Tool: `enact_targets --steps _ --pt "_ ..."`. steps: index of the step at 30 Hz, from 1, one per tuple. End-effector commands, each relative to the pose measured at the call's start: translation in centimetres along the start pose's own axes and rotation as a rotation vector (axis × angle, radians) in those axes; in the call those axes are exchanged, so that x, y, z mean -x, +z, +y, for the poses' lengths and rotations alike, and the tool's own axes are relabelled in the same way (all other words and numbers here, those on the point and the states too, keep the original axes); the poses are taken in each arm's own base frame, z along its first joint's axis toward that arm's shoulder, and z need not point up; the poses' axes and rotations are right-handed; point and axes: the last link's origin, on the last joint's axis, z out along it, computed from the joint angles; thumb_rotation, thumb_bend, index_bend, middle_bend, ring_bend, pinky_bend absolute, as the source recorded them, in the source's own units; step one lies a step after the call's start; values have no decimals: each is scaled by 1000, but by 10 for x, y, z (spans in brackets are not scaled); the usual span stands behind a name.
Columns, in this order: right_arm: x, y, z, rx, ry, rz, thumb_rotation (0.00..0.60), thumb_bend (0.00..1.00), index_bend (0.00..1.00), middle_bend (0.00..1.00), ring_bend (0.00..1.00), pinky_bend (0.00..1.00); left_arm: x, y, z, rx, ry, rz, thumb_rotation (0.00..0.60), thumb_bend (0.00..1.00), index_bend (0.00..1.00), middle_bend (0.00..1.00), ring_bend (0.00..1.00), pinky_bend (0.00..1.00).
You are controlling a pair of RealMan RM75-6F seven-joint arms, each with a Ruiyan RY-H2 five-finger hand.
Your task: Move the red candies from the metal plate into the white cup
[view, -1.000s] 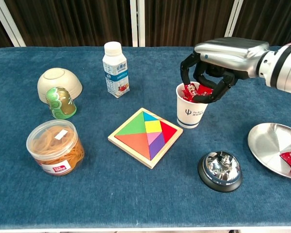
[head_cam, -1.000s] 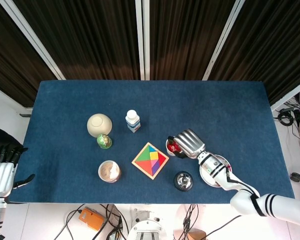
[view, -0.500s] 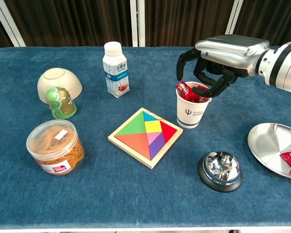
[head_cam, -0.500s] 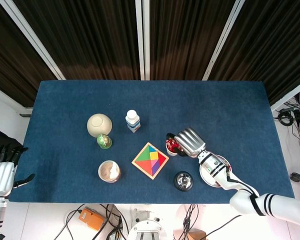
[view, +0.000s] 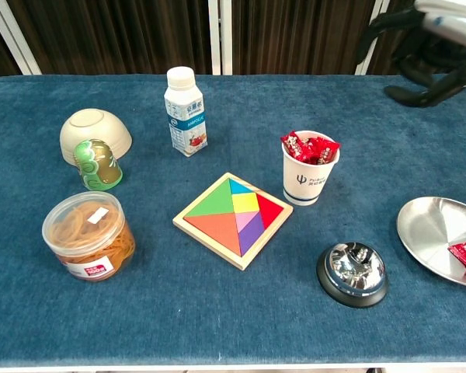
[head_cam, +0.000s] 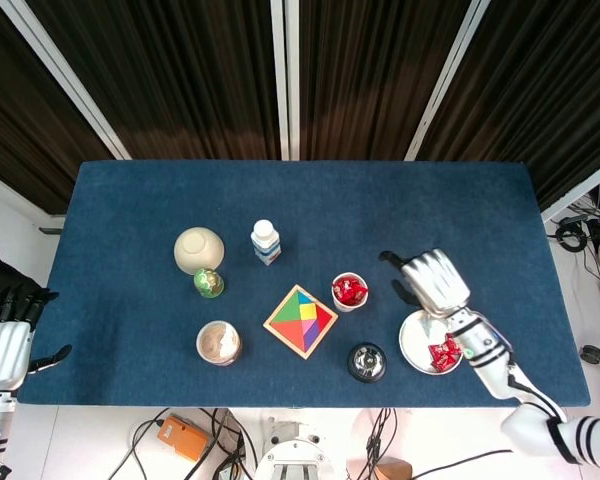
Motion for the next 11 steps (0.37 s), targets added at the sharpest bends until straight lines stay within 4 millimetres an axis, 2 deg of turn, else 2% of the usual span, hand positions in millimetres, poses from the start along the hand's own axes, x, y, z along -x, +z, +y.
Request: enact_targets --steps 1,2,4,5,8,11 --pt "-15 -64 40 157 -83 21 600 476 333 443 357 549 0 1 1 5 -1 2 600 20 210 174 0 0" --pt "-16 -78 47 196 -90 12 600 458 255 304 178 305 0 1 2 7 -2 4 600 20 210 174 0 0" --pt "-19 -106 57 284 -95 17 600 429 122 138 28 63 0 1 4 12 -3 4 600 19 210 174 0 0" --pt "-20 -118 60 312 -86 24 600 420 50 63 0 2 -1 1 5 14 -3 5 600 19 210 174 0 0" --pt "-21 -151 68 379 -46 41 600 417 0 3 0 0 -1 1 6 17 -1 5 600 19 210 174 0 0" --pt "-21 -170 73 410 -31 58 600 416 0 0 0 0 -1 0 6 14 -1 4 600 19 210 174 0 0"
